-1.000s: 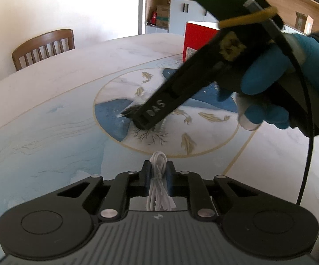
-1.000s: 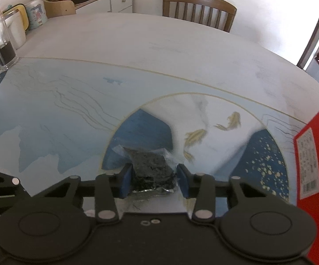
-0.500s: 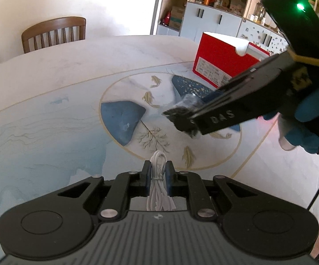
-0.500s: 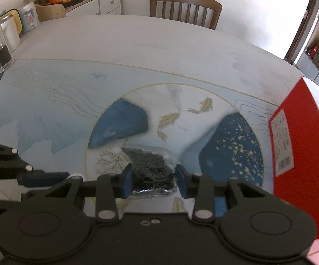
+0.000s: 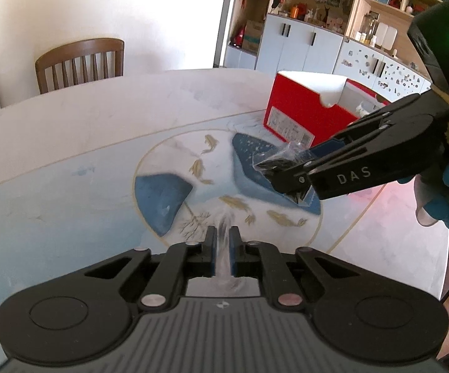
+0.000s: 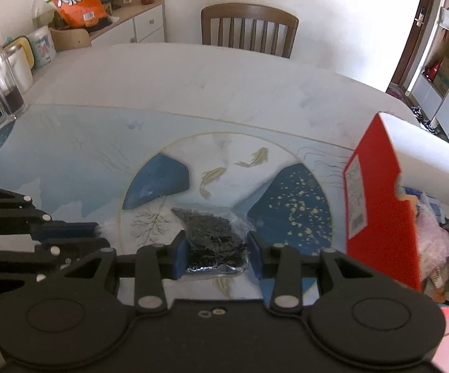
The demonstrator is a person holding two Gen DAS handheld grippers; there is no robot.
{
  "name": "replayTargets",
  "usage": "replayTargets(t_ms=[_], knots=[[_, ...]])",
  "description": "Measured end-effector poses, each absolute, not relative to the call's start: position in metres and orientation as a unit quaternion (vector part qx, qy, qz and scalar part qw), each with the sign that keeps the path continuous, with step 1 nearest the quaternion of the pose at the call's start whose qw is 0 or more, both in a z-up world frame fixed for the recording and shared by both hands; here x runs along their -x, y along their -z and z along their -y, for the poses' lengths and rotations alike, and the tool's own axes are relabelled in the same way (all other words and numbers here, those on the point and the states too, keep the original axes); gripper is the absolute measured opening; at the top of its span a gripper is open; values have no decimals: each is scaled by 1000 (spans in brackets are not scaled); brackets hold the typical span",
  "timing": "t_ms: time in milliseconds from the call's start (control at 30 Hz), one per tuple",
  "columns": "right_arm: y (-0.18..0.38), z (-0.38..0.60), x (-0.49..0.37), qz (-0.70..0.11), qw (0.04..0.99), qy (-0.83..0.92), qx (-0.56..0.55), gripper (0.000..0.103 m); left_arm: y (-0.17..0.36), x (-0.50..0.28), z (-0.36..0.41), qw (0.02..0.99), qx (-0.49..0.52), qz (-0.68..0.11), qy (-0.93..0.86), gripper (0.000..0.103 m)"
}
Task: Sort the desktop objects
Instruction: 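Lift the black pouch and white cable and carry them over the shoebox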
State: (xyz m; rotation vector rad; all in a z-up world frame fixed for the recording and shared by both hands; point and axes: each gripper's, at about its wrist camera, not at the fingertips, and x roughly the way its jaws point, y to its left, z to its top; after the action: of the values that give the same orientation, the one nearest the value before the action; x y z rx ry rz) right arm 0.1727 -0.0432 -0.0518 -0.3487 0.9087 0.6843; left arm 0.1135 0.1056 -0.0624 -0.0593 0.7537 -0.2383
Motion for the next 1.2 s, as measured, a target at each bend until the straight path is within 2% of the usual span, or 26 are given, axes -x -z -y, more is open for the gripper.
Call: replayTargets(t_ms=[400, 433, 500, 533, 567, 600, 1200], knots=[[48, 77, -168, -433, 832, -311, 153, 39, 75, -124, -91, 914, 30, -395, 89, 7], [48, 80, -167, -434, 832, -310, 152, 39, 77, -125, -90, 913, 31, -397, 86, 10], [49, 84, -166, -437, 832, -307, 148, 39, 79, -127, -88, 913, 40, -397, 85, 18], [50, 86, -165, -439, 832, -307, 147, 39, 80, -128, -88, 913, 44, -395, 86, 35], [51, 88, -165, -440, 831, -306, 147, 39, 80, -128, -86, 913, 46, -395, 87, 63], [52, 90, -164, -441, 831, -305, 147, 39, 81, -128, -85, 913, 47, -396, 88, 72], [70, 102, -165, -460, 822, -299, 153, 39, 112, -137, -56, 915, 13, -401, 55, 72]])
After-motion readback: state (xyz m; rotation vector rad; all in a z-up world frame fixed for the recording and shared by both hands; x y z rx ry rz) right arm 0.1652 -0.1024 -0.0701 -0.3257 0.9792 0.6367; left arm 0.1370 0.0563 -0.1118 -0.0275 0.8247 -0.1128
